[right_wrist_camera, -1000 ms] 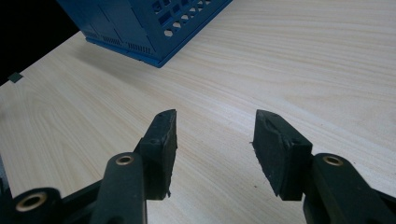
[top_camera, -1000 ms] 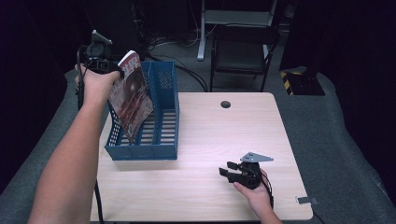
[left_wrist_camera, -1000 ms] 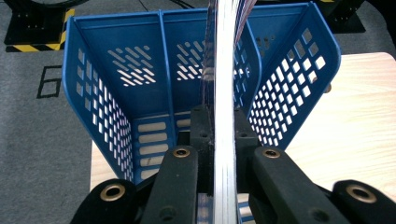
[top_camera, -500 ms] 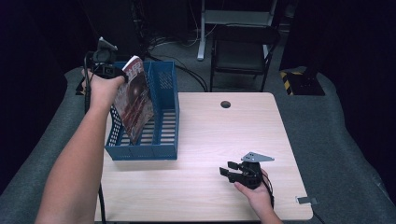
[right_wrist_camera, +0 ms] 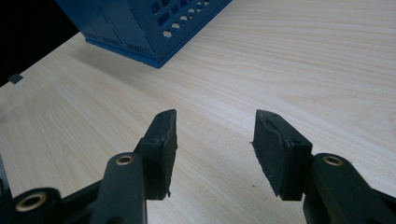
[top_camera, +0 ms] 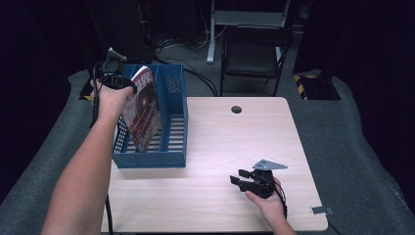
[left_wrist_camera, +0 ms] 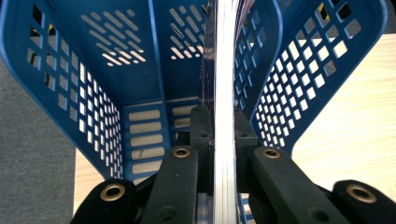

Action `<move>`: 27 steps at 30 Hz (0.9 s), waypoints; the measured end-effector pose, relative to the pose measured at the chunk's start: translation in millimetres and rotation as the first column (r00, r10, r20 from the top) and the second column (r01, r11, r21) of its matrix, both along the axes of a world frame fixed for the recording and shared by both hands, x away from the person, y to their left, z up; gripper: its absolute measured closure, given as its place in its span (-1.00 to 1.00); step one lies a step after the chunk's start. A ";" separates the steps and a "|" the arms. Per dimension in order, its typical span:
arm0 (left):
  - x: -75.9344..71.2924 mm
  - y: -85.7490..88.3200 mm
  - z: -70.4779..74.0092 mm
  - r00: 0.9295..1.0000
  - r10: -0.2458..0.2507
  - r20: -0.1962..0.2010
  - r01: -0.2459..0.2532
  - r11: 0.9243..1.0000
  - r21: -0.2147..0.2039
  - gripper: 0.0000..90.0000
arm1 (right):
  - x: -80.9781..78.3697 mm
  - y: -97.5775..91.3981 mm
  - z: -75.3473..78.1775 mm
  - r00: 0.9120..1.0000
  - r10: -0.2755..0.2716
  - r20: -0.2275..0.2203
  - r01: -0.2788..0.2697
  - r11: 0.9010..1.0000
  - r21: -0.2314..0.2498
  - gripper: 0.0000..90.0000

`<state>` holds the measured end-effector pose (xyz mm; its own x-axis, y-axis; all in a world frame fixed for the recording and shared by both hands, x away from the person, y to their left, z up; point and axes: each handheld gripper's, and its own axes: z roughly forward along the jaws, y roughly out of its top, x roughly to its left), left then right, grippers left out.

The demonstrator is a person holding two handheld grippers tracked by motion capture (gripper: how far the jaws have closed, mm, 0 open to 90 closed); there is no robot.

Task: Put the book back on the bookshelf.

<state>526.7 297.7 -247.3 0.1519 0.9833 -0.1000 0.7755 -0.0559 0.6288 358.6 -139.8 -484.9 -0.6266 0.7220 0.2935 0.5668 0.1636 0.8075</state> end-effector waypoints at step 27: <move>0.3 1.2 -36.0 1.000 -0.015 -0.013 0.015 1.000 -0.006 0.86 | 0.1 0.1 -0.2 1.000 0.004 -0.001 -0.004 1.000 -0.001 0.10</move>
